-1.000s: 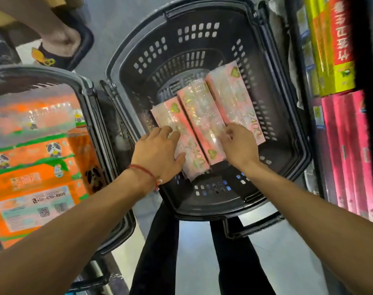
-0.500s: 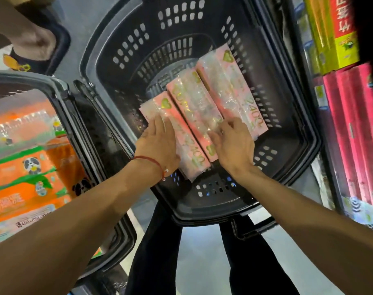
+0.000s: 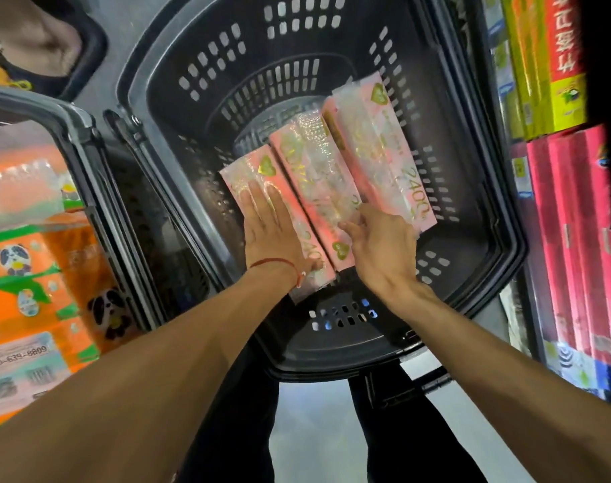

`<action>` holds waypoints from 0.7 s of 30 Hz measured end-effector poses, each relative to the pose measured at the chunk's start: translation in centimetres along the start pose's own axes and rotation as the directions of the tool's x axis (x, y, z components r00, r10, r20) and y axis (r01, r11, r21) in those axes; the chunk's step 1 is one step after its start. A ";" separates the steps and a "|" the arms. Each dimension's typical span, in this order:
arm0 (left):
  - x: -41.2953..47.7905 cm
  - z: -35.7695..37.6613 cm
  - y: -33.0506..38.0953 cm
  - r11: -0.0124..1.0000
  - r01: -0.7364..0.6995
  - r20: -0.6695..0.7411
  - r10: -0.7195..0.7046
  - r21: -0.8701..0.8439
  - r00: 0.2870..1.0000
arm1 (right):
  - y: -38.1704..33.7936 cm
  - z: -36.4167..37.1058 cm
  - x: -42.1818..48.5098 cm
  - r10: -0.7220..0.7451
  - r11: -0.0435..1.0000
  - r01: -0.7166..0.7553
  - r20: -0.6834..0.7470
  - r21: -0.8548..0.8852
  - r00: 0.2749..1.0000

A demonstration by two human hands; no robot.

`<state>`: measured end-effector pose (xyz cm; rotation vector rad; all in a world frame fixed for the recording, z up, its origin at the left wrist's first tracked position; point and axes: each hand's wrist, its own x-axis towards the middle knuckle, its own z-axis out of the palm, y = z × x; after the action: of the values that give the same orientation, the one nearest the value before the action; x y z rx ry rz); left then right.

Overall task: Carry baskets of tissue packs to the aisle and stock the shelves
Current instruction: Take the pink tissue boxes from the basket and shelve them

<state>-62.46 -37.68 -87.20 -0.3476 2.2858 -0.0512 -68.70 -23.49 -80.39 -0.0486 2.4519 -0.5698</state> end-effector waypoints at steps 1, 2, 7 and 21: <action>0.1 0.2 0.0 1.000 0.002 -0.007 -0.002 0.001 1.000 | -0.1 0.0 0.0 0.004 1.000 -0.004 -0.003 -0.011 1.000; 0.1 0.3 0.0 1.000 0.006 -0.013 -0.006 -0.005 1.000 | -0.2 0.0 -0.1 0.006 1.000 -0.007 -0.008 -0.016 1.000; 0.3 0.8 0.0 0.998 0.012 -0.033 -0.014 -0.057 0.999 | -0.3 -0.9 -1.2 0.005 1.000 -0.005 -0.013 -0.012 1.000; -1.5 -5.5 -2.7 0.701 0.022 0.097 0.068 -0.713 0.993 | -1.8 -9.1 -7.8 -0.043 0.998 0.037 -0.122 -0.050 0.992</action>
<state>-64.89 -40.30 -81.99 -0.6984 2.1008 0.8831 -67.81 -20.26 -68.74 -0.0844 2.5899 -0.5461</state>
